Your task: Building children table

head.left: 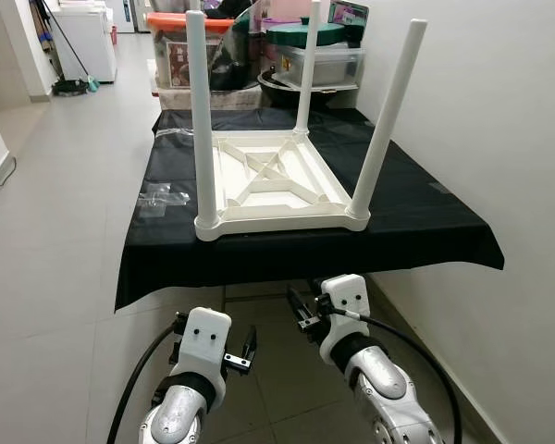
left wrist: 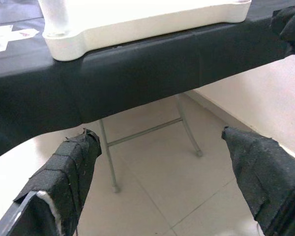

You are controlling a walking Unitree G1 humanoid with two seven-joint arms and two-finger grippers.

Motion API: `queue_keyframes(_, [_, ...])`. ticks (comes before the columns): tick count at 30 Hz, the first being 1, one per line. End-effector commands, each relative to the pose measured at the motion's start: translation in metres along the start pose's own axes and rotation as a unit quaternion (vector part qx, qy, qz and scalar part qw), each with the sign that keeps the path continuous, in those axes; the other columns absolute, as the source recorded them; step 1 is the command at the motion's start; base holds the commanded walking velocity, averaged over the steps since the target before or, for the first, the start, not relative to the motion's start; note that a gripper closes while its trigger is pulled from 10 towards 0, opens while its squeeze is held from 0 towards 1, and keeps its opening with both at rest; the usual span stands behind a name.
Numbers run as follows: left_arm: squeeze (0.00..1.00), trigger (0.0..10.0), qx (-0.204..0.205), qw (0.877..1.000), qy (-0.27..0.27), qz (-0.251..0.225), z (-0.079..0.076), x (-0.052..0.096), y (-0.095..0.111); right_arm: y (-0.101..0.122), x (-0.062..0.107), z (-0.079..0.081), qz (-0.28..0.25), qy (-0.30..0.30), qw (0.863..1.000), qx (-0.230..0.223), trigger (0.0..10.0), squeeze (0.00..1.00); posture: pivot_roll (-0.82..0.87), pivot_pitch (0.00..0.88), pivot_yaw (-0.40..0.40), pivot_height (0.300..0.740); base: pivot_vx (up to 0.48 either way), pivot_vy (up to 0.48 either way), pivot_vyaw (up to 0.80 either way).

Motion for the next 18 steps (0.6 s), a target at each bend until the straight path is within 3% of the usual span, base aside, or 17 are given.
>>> queue_keyframes(1, [0.00, 10.0, 0.009, 1.000, 0.002, 0.004, 0.001, -0.002, -0.003, -0.001, 0.000, -0.001, -0.002, -0.006, 1.000, -0.012, 10.0, 0.00, 0.11, 0.000, -0.065, 0.740, 0.000, 0.000, 0.00])
queue_keyframes(6, [0.00, 10.0, 0.012, 1.000, 0.007, 0.006, 0.003, -0.002, -0.004, -0.002, -0.001, 0.000, 0.002, -0.004, 1.000, -0.013, 10.0, 0.00, 0.12, 0.000, -0.067, 0.740, 0.000, -0.100, 0.00])
queue_keyframes(18, [0.00, 10.0, 0.037, 0.999, 0.021, 0.013, 0.013, -0.003, -0.009, -0.005, -0.002, 0.002, 0.008, -0.003, 1.000, -0.015, 10.0, 0.00, 0.15, 0.000, -0.077, 0.740, 0.328, -0.284, 0.00])
Point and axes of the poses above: a point about 5 cm out from each wrist's last joint towards the gripper, its own x axis pointing back from the gripper into the wrist, its own y axis along the axis of the wrist's last joint, z = x × y, the point moved 3 cm from there along -x, pointing out of the wrist towards the gripper, and after that the axes turned 15 degrees about x, right-handed, at the moved point
